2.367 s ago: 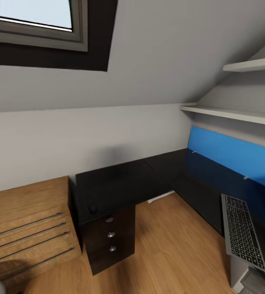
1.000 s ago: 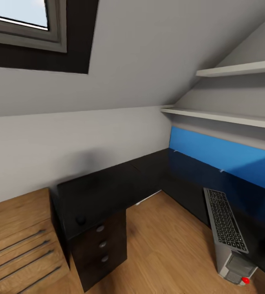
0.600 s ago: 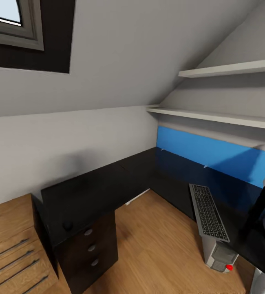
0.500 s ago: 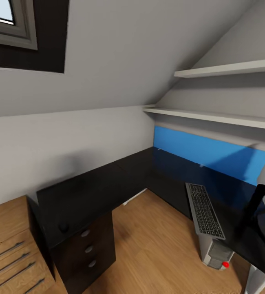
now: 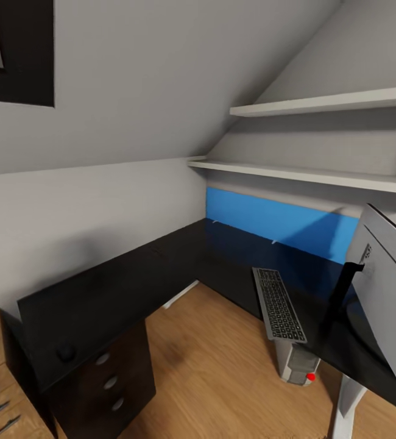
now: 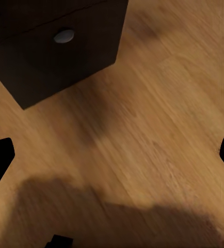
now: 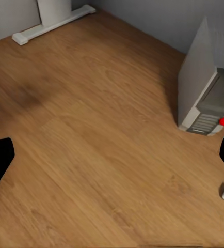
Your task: In the bedroom, organize the workspace by keeping the computer under the desk, ensuring the monitor is on the desk, placing the keyboard on the desk next to the monitor, placing the mouse on the desk next to the keyboard, moving the folder from the swivel chair onto the desk next to the mouse, stacking the notebook on top of the folder with the pen on top of the notebook, and positioning the swivel chair next to the desk.
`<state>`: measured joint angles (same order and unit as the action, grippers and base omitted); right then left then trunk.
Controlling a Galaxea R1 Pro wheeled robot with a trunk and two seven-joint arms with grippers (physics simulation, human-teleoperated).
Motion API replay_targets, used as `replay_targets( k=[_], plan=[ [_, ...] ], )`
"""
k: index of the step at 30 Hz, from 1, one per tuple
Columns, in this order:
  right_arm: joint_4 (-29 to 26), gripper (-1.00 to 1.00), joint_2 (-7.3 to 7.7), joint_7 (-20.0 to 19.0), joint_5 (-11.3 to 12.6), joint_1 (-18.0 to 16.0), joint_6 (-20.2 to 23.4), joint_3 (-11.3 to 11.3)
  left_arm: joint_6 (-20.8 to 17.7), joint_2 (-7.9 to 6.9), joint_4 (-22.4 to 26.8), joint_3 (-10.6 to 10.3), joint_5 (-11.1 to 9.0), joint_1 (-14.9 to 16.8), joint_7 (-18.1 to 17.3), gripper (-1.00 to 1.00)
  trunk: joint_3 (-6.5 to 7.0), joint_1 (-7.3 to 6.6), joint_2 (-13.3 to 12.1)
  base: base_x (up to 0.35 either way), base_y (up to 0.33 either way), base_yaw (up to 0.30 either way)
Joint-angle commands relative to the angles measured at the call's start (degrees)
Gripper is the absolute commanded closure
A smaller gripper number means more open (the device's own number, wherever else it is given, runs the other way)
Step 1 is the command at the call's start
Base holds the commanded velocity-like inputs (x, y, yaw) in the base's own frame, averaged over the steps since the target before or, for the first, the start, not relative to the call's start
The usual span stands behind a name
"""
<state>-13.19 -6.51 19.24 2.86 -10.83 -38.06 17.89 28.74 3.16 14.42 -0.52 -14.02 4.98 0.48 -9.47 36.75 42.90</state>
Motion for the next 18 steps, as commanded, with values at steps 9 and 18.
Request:
replay_targets(
  k=[9,18],
  plan=[
    [0.09,-1.00,0.01,0.36,0.30,-0.07,0.06,0.48,0.18,-0.03,-0.01,-0.14,-0.21,0.03,0.05,-1.00,-0.09,0.01,0.07,0.000,0.000,-0.267],
    [0.09,-1.00,0.01,0.36,0.30,-0.07,0.08,0.45,0.18,0.00,-0.01,-0.18,-0.21,0.03,0.01,-1.00,-0.14,0.01,0.07,0.000,0.000,-0.267]
  ],
)
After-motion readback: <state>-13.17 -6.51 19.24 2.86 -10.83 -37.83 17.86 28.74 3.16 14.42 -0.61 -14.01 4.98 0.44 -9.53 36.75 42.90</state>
